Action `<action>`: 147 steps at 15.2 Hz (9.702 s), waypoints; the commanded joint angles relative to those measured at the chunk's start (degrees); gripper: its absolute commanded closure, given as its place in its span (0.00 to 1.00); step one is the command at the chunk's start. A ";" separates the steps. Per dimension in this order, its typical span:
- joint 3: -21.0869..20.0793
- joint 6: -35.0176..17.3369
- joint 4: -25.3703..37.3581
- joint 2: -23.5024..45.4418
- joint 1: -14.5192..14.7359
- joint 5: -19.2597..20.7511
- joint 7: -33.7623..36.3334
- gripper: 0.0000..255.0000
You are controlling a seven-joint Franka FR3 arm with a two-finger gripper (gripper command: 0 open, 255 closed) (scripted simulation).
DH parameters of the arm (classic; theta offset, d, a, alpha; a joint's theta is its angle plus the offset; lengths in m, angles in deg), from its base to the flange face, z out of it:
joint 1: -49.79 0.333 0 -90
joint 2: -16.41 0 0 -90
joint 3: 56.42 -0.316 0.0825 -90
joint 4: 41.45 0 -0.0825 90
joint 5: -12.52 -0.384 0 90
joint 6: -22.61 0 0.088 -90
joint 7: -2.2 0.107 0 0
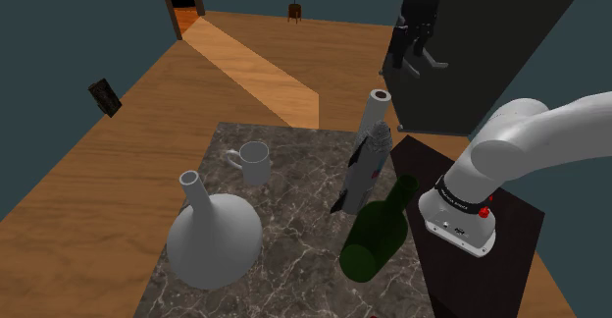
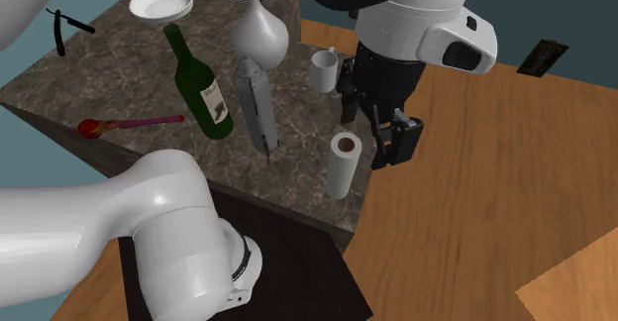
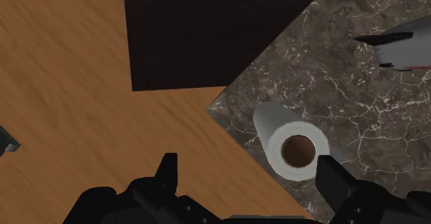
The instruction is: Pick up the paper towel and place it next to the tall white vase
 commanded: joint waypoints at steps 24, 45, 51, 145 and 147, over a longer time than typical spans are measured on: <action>4.88 -20.30 -18.30 -0.76 9.09 -3.47 -18.27 0.00; 4.54 -11.07 -10.71 -2.40 9.21 -3.70 -17.98 1.00; 4.39 -6.44 -6.11 -2.44 9.30 -3.82 -17.84 1.00; -56.08 24.33 79.16 49.92 24.09 -3.12 55.53 1.00; -55.32 21.86 74.83 46.88 21.64 -5.97 53.61 1.00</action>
